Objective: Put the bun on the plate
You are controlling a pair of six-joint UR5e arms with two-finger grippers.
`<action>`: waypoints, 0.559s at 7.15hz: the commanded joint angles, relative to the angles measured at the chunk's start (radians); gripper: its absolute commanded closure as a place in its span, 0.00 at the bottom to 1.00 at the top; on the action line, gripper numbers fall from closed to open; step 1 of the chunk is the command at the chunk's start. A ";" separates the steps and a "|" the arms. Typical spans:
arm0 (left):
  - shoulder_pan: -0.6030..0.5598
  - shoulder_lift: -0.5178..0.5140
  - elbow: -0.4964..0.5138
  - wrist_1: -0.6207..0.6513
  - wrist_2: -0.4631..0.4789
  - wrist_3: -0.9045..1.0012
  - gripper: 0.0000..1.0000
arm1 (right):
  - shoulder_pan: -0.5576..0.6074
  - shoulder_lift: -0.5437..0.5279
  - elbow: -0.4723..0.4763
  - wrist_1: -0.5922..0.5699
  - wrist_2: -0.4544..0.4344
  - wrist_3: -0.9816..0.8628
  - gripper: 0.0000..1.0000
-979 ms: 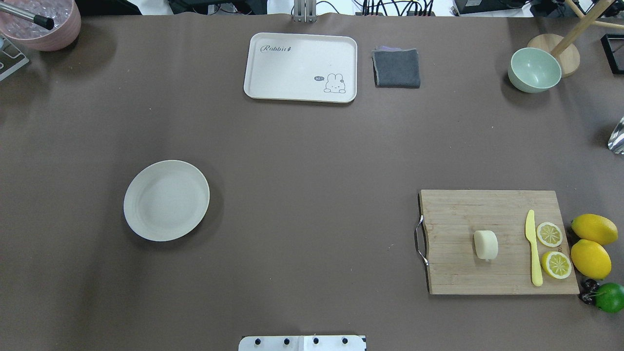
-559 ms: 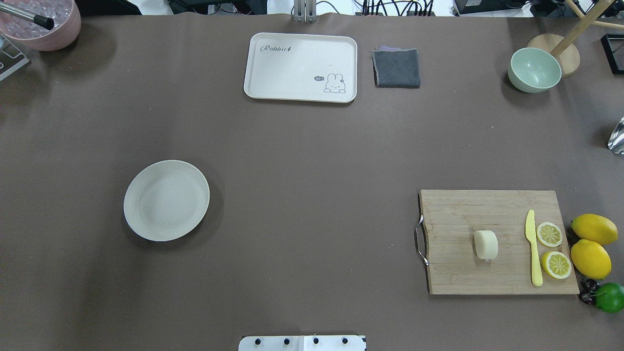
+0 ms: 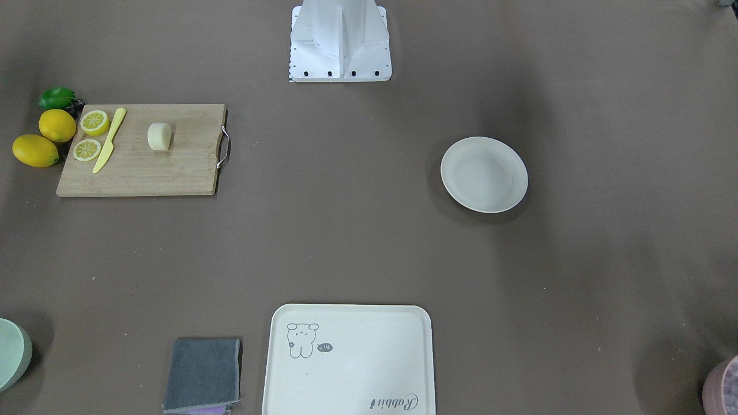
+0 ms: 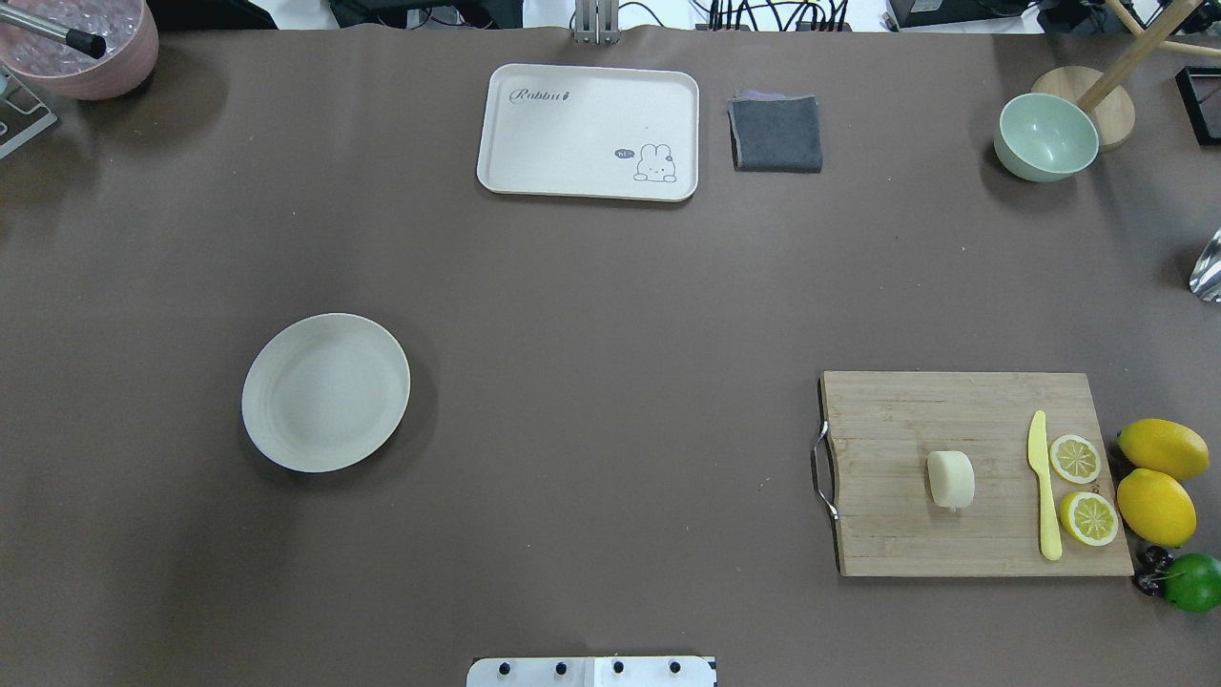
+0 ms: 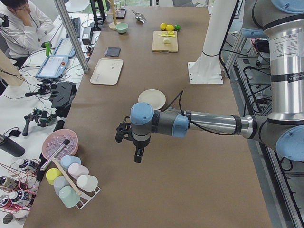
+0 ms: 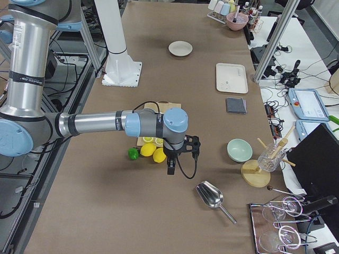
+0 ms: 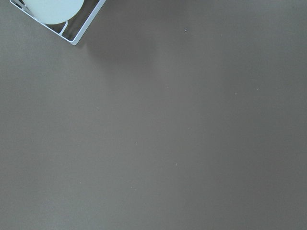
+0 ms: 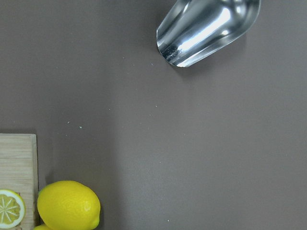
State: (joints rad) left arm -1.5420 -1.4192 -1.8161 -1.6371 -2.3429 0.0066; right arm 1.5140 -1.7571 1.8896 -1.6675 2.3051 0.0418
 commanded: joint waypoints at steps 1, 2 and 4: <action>-0.001 -0.029 -0.018 -0.024 -0.003 -0.005 0.02 | 0.017 0.095 0.002 0.008 -0.004 0.007 0.00; -0.004 -0.029 -0.014 -0.097 -0.001 -0.008 0.02 | 0.038 0.099 0.017 0.009 -0.001 0.007 0.00; -0.009 -0.014 0.064 -0.382 0.001 -0.013 0.02 | 0.055 0.126 0.008 0.015 -0.001 0.012 0.00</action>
State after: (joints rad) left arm -1.5483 -1.4374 -1.7966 -1.8586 -2.3430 -0.0028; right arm 1.5559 -1.6491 1.9000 -1.6564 2.3024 0.0500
